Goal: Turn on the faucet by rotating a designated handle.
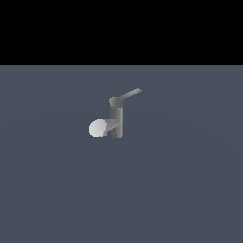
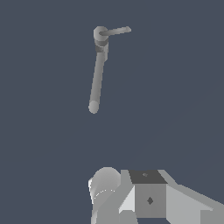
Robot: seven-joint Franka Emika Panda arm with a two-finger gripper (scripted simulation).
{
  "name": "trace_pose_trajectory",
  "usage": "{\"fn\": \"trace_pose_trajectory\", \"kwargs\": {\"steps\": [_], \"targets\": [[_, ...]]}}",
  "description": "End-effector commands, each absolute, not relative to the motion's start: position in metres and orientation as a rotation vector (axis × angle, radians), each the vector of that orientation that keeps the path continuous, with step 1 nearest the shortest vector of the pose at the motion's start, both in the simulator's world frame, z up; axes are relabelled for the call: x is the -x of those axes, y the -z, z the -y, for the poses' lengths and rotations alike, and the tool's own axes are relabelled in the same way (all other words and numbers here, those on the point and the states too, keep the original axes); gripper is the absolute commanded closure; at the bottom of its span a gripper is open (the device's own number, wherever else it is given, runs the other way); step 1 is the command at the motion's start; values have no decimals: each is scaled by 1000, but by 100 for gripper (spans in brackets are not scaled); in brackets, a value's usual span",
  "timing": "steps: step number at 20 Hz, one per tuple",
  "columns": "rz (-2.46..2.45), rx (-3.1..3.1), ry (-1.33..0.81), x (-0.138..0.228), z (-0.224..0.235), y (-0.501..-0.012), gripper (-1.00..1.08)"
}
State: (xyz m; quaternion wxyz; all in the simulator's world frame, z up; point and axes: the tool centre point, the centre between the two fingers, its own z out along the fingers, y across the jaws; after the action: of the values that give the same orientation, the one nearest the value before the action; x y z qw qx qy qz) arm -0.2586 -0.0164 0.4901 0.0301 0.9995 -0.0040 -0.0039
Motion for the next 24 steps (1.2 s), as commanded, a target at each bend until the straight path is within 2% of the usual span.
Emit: {"fn": "trace_pose_trajectory", "kwargs": {"steps": [1,15,24], "targets": [[12,-3081,12,259,16,-490,108],[118,-3113,-9,253,31,-495,108],[249,-3145,-1,227,30,-488,108]]}}
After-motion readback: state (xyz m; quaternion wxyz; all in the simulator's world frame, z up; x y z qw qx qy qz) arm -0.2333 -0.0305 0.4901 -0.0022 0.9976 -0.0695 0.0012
